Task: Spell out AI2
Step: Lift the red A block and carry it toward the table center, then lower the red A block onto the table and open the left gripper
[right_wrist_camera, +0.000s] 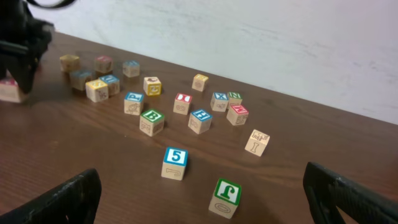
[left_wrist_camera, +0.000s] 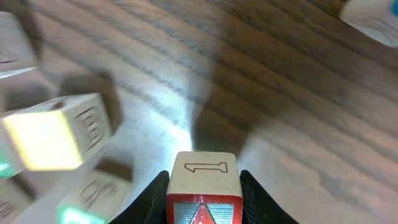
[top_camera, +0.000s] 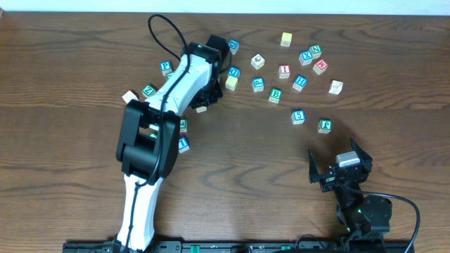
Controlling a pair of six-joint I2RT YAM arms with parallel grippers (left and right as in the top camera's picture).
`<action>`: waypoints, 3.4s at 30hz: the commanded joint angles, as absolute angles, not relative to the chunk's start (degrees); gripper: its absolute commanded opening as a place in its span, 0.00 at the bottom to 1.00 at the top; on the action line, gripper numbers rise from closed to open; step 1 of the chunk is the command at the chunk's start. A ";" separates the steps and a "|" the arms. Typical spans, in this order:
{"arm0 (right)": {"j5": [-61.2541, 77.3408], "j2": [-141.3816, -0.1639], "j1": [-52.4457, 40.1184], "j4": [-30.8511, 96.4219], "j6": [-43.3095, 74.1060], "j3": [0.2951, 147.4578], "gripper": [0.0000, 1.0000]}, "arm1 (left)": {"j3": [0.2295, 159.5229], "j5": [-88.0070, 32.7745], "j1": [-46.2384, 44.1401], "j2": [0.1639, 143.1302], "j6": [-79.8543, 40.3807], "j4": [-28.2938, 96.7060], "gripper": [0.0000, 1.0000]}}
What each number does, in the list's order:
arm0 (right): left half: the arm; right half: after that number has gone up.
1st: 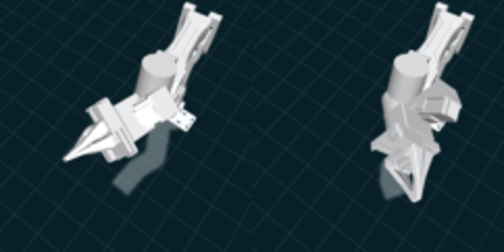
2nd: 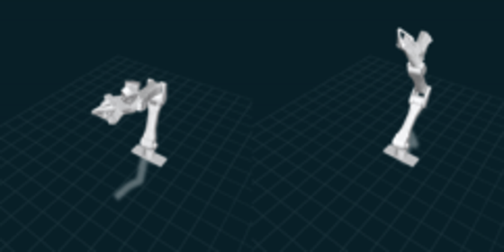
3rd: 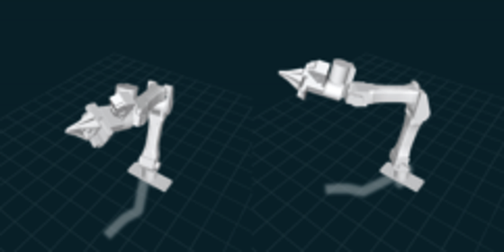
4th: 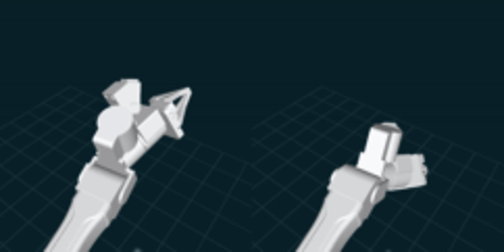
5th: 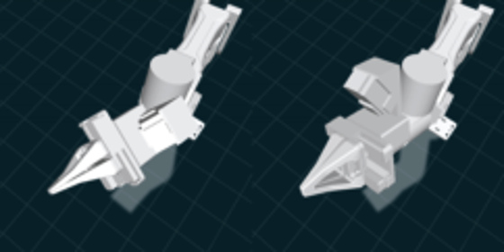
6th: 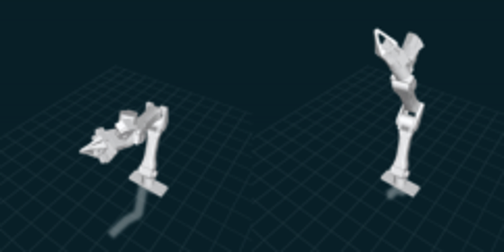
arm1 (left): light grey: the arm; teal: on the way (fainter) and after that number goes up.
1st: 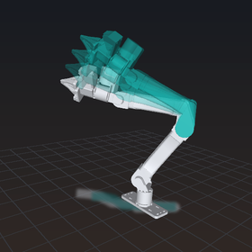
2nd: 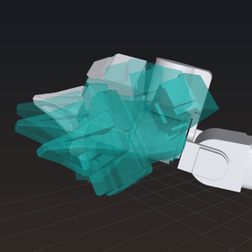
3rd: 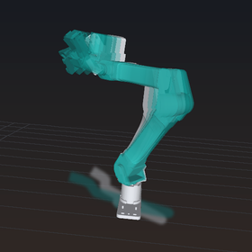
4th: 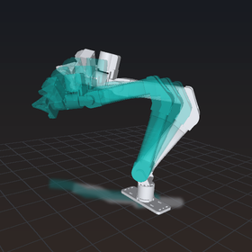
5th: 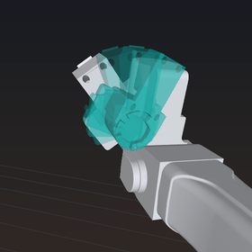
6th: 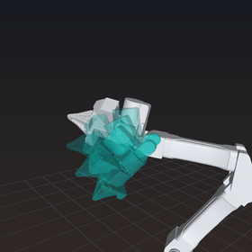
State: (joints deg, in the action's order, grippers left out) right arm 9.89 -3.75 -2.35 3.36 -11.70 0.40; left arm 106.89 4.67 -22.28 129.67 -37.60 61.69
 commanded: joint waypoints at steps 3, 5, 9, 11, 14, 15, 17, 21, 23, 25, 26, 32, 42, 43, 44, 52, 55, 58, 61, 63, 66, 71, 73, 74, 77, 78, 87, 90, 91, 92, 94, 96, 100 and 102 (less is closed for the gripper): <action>10.68 -3.77 -2.70 3.60 -12.27 0.36 0.99 | 106.37 4.69 -22.13 123.02 -32.64 65.06 0.24; 10.68 -3.77 -2.70 3.60 -12.27 0.36 0.99 | 106.37 4.27 -22.28 121.47 -30.89 66.89 0.25; 10.66 -3.77 -2.70 3.60 -12.27 0.36 0.99 | 106.37 3.42 -22.61 119.74 -28.23 70.22 0.25; 10.68 -3.77 -2.70 3.60 -12.27 0.36 0.99 | 106.37 2.94 -22.98 119.55 -27.62 72.25 0.25; 10.68 -3.77 -2.70 3.60 -12.27 0.36 0.99 | 106.15 2.96 -23.83 119.59 -26.06 74.41 0.25; 10.66 -3.77 -2.70 3.60 -12.27 0.36 0.99 | 105.95 2.92 -24.14 119.59 -25.63 74.63 0.25; 10.68 -3.77 -2.70 3.60 -12.27 0.36 0.99 | 105.60 2.92 -24.80 119.59 -25.34 74.76 0.24; 10.68 -3.77 -2.70 3.60 -12.27 0.36 0.99 | 103.90 2.85 -26.20 119.59 -25.08 73.47 0.25; 10.68 -3.77 -2.70 3.60 -12.27 0.36 0.99 | 102.43 2.74 -26.76 119.59 -25.10 72.12 0.24; 10.66 -3.77 -2.70 3.60 -12.27 0.36 0.99 | 100.49 1.93 -27.11 119.59 -25.08 70.08 0.25; 10.66 -3.77 -2.70 3.60 -12.27 0.36 0.99 | 99.35 1.28 -27.20 119.59 -25.10 68.88 0.25; 10.66 -3.77 -2.70 3.60 -12.27 0.36 0.99 | 92.73 -4.01 -27.18 119.59 -25.10 59.11 0.25; 10.68 -3.77 -2.70 3.60 -12.27 0.36 0.99 | 90.96 -4.91 -27.20 119.59 -25.52 50.83 0.24; 10.68 -3.77 -2.70 3.57 -12.27 0.36 0.99 | 90.96 -5.43 -27.22 119.59 -25.50 50.54 0.24; 10.68 -3.77 -2.70 3.57 -12.27 0.36 0.99 | 90.96 -5.78 -27.24 119.59 -25.52 50.28 0.24; 10.68 -3.77 -2.70 3.60 -12.27 0.36 0.99 | 90.80 -6.07 -27.35 119.59 -24.77 50.13 0.25; 10.66 -3.77 -2.70 3.60 -12.27 0.36 0.99 | 90.15 -6.72 -27.35 119.59 -23.55 49.50 0.25; 10.66 -3.77 -2.70 3.60 -12.27 0.36 0.99 | 89.32 -6.92 -27.38 119.59 -23.57 48.38 0.25; 10.68 -3.77 -2.70 3.60 -12.27 0.36 0.99 | 89.21 -6.92 -27.38 119.61 -23.57 47.59 0.25; 10.68 -3.77 -2.70 3.60 -12.27 0.36 0.99 | 89.19 -6.92 -27.42 119.61 -23.57 47.27 0.25; 10.66 -3.77 -2.70 3.60 -12.27 0.36 0.99 | 89.19 -6.92 -27.75 119.61 -23.57 47.24 0.25; 10.68 -3.77 -2.70 3.60 -12.27 0.36 0.99 | 89.10 -6.87 -29.10 119.61 -23.18 46.57 0.25; 10.68 -3.77 -2.70 3.60 -12.27 0.36 0.99 | 89.10 -6.50 -29.76 119.61 -22.92 46.30 0.25; 10.68 -3.77 -2.70 3.60 -12.27 0.36 0.99 | 89.10 -5.98 -30.02 119.63 -22.94 46.26 0.25; 10.68 -3.77 -2.70 3.60 -12.27 0.36 0.99 | 89.10 -3.99 -30.55 119.63 -22.98 46.37 0.25; 10.68 -3.77 -2.70 3.60 -12.27 0.36 0.99 | 89.10 -3.79 -30.59 119.68 -23.00 46.35 0.25; 10.68 -3.77 -2.70 3.60 -12.27 0.36 0.99 | 89.08 -0.58 -30.57 119.92 -25.58 46.35 0.25; 10.68 -3.77 -2.70 3.60 -12.27 0.36 0.99 | 89.08 -0.38 -30.57 119.94 -25.58 46.33 0.25; 10.66 -3.77 -2.70 3.60 -12.27 0.36 0.99 | 89.08 -0.38 -30.57 119.96 -25.56 46.30 0.25; 10.68 -3.77 -2.70 3.60 -12.27 0.36 0.99 | 89.08 -0.38 -30.57 120.09 -25.56 46.30 0.25; 10.68 -3.77 -2.70 3.60 -12.27 0.36 0.99 | 89.08 -0.38 -30.57 120.60 -25.56 46.28 0.25; 10.68 -3.77 -2.70 3.60 -12.27 0.36 0.99 | 89.08 -0.38 -30.57 121.32 -25.58 46.22 0.25; 10.68 -3.77 -2.70 3.60 -12.27 0.36 0.99 | 89.08 -0.43 -30.57 122.17 -25.58 46.11 0.25; 10.68 -3.77 -2.70 3.60 -12.27 0.36 0.99 | 89.08 -0.40 -30.57 122.17 -25.58 46.02 0.25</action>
